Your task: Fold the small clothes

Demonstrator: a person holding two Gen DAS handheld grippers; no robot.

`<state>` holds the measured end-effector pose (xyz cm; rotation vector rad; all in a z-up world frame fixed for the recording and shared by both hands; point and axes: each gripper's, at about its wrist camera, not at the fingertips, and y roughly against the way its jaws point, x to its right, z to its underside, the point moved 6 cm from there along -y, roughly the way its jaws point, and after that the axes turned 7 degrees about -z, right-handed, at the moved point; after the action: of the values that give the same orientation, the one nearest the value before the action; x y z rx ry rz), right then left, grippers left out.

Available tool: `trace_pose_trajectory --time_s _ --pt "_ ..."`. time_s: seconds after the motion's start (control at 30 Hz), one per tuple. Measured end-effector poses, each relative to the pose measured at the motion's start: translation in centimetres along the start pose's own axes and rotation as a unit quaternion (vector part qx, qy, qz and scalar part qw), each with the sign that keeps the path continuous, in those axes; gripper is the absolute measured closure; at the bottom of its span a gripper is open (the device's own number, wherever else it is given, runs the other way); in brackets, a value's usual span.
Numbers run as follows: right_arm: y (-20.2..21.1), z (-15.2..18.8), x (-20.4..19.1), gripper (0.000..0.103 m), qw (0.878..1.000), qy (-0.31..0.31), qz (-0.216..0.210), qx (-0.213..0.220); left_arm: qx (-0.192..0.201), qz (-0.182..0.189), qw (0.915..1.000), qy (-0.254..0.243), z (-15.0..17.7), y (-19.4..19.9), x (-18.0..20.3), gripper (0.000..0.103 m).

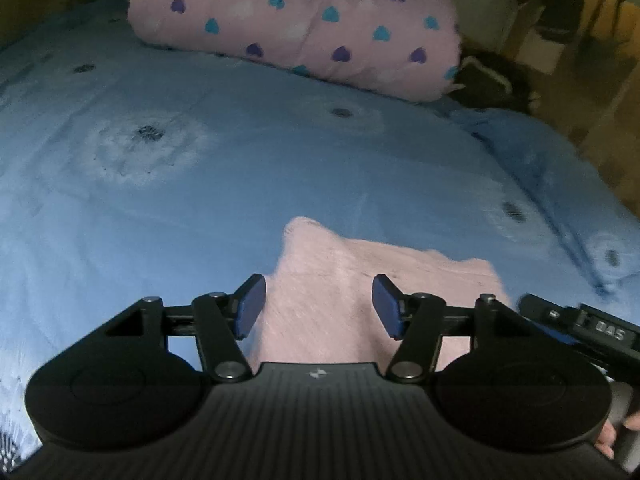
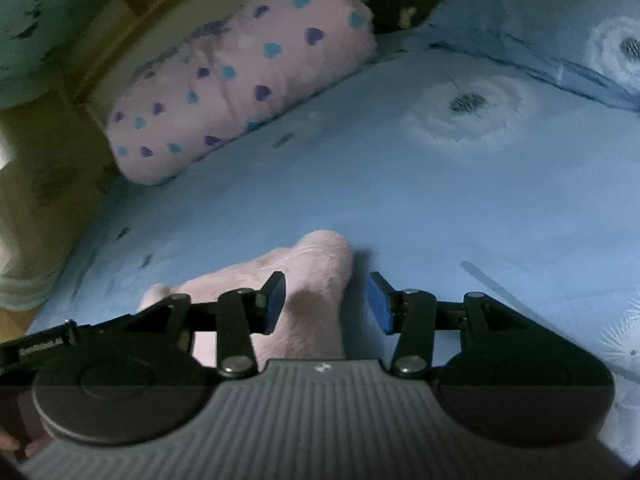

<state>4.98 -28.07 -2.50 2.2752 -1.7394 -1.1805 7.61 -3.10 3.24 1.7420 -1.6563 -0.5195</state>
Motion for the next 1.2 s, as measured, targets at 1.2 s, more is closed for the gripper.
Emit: trace_pose_trajectory --time_s 1.2 --pt "10.3 8.8 -5.0 0.03 0.992 0.115 -0.016 -0.041 -0.034 -0.035 0.9948 -0.089 11.7 10.7 -1.6 0.005"
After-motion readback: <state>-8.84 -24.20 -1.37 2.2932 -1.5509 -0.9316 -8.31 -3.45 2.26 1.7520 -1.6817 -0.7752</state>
